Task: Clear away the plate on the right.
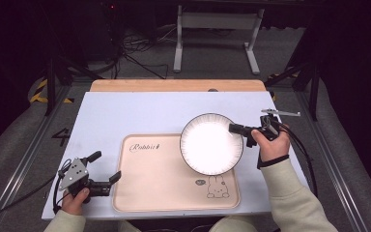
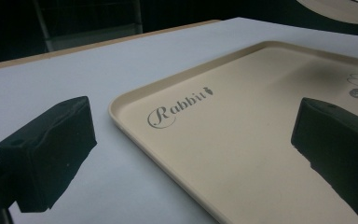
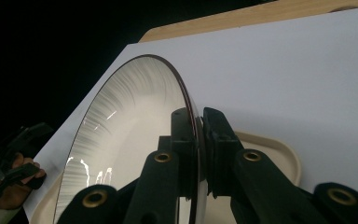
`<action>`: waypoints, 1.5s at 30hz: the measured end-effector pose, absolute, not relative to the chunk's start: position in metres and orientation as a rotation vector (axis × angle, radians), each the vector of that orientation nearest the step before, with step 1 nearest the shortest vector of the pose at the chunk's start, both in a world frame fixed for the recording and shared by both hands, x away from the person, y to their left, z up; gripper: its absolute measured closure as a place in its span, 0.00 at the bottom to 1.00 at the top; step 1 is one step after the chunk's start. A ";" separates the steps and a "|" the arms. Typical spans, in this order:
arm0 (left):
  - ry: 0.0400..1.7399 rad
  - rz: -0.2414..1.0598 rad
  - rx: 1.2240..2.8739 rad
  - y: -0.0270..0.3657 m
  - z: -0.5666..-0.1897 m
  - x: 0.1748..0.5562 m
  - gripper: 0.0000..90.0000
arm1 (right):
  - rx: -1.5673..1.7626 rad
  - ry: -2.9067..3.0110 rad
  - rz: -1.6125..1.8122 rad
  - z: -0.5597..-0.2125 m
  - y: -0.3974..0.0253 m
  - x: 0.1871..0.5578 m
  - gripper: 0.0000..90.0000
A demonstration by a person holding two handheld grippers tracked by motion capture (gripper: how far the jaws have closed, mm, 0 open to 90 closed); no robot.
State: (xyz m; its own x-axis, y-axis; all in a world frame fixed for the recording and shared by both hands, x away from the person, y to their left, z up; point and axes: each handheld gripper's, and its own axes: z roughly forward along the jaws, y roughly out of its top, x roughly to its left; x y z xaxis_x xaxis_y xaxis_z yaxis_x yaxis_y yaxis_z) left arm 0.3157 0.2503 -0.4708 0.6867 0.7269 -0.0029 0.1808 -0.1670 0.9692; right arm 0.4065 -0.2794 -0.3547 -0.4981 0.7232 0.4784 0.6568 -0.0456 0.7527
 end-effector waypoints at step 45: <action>0.737 0.556 1.712 0.251 -0.470 0.316 0.00 | 1.530 2.338 1.609 -0.388 -0.199 0.425 0.93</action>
